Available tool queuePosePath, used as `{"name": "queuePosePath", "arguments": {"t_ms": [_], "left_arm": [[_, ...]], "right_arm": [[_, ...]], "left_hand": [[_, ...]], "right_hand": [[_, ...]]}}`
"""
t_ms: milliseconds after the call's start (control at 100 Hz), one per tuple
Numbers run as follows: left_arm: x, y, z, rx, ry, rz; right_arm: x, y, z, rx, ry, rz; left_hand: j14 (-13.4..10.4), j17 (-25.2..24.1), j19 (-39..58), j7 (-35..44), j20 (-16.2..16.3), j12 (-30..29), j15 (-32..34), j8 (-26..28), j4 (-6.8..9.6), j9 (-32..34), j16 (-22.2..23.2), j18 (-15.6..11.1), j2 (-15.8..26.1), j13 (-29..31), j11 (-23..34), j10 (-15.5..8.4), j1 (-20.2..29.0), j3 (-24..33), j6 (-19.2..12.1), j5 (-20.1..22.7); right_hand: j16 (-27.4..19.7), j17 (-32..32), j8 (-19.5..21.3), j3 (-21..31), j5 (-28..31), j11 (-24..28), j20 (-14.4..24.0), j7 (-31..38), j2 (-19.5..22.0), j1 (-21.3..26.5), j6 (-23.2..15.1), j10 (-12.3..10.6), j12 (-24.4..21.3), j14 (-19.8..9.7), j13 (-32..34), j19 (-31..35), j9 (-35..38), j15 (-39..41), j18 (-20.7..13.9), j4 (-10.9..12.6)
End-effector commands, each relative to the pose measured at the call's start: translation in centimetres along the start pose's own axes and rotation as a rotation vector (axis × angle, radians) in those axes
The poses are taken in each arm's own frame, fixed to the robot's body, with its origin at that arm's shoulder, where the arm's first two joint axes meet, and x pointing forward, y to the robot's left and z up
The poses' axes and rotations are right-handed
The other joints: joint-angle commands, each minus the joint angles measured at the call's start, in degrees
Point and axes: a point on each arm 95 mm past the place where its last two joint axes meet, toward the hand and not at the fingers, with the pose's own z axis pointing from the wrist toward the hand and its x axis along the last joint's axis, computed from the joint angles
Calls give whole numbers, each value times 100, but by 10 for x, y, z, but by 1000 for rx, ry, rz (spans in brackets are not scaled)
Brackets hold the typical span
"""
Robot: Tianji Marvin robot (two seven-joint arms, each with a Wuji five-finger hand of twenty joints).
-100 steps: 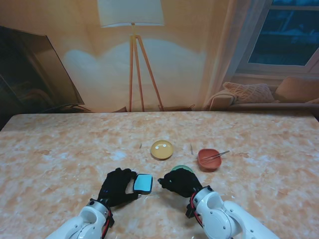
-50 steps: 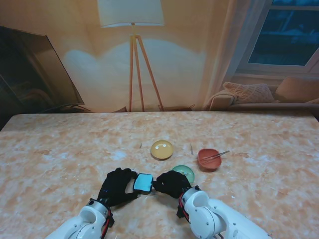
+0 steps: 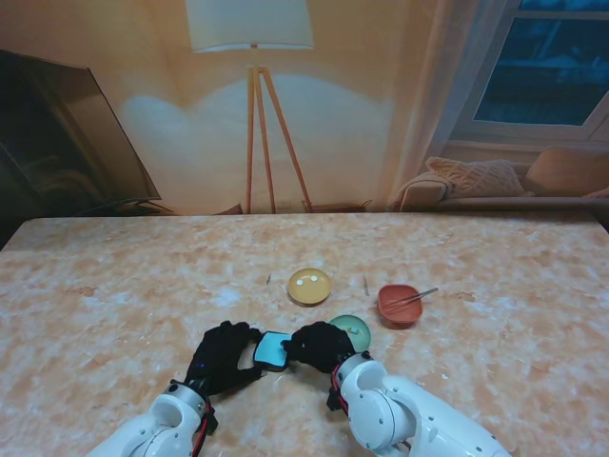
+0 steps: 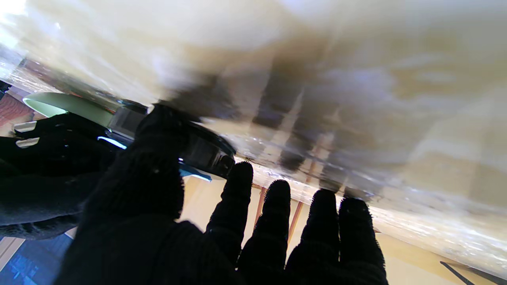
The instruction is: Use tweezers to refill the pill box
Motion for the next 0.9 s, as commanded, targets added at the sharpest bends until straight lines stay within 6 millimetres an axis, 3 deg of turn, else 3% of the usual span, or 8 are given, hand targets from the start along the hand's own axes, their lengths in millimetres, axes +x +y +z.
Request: {"name": "queuePosePath", "arguments": {"t_ms": [0, 890], "left_arm": [[-7, 26, -12, -87, -25, -8], [-9, 28, -13, -103, -23, -8]], "right_arm": [[6, -6, 1, 30, 3, 7], [17, 16, 5, 101, 12, -69]], "left_hand": [[64, 328, 550, 398, 237, 67, 271, 173, 271, 56, 152, -11, 260, 263, 14, -92, 371, 426, -360, 128], [24, 345, 577, 421, 250, 70, 275, 184, 274, 75, 154, -34, 215, 282, 17, -122, 368, 517, -391, 101]], "right_hand": [[-58, 223, -100, -40, -126, 388, -82, -166, -20, -11, 193, 138, -30, 326, 363, 1052, 181, 534, -1352, 158], [-89, 253, -183, 139, -85, 426, -165, -16, -196, -153, 93, 35, -79, 209, 373, 1066, 181, 539, -1432, 267]]}}
